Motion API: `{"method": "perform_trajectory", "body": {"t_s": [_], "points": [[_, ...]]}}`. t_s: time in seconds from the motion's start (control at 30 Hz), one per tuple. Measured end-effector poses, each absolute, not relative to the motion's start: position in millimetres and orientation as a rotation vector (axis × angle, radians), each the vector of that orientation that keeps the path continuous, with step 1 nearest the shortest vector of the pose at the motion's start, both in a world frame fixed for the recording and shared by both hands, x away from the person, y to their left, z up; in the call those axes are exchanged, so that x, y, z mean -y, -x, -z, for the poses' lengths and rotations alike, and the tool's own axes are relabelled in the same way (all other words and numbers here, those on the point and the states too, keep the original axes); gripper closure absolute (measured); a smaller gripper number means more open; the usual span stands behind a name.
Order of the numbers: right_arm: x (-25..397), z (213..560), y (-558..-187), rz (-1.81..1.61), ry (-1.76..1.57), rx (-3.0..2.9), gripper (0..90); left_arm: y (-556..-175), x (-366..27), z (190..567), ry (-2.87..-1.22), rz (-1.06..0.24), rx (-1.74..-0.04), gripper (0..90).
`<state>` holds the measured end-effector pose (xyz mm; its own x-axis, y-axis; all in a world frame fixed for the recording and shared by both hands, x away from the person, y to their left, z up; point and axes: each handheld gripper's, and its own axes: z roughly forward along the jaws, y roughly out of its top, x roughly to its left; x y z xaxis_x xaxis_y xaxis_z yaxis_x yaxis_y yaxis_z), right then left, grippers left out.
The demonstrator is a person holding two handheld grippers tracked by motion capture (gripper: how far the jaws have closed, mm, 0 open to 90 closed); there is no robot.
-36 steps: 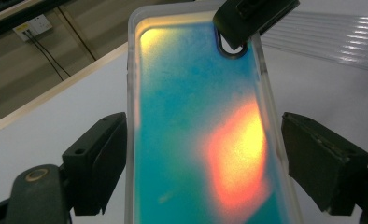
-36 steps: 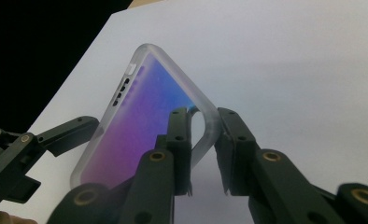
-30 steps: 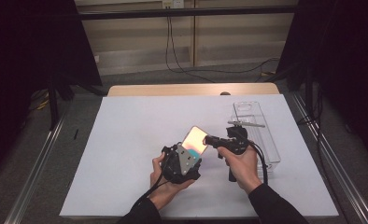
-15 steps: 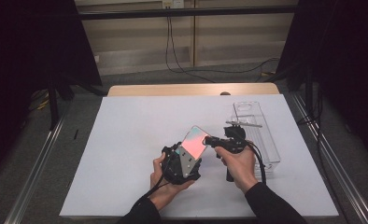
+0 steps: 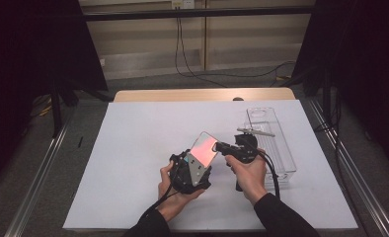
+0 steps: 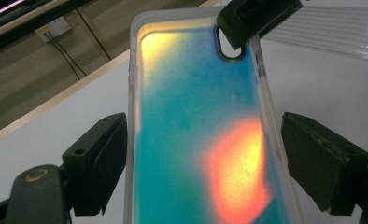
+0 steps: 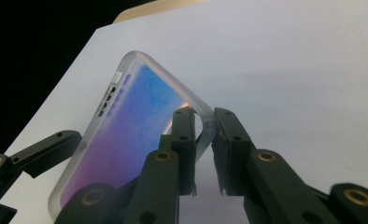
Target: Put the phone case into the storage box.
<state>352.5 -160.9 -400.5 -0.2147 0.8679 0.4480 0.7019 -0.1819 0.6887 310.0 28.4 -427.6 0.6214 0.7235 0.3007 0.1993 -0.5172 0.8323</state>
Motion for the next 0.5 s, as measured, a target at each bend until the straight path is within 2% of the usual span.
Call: {"method": "perform_trajectory", "body": {"t_s": [0.27,0.33,0.4,0.5], "points": [[154.7,394.1,-346.5,-1.398,-1.722,-1.868,81.4,-315.2,-30.6,428.7,-2.031,-0.768,-0.771,15.1],[151.8,393.3,-345.4,-1.377,-1.666,-1.871,81.8,-316.7,-32.9,427.3,-2.033,-0.752,-0.763,25.4],[151.5,393.8,-345.4,-1.383,-1.651,-1.882,81.9,-319.3,-35.9,426.8,-2.017,-0.7,-0.774,14.8],[152.7,392.0,-345.7,-1.395,-1.624,-1.865,81.9,-322.1,-39.8,424.8,-1.99,-0.663,-0.8,12.4]]}}
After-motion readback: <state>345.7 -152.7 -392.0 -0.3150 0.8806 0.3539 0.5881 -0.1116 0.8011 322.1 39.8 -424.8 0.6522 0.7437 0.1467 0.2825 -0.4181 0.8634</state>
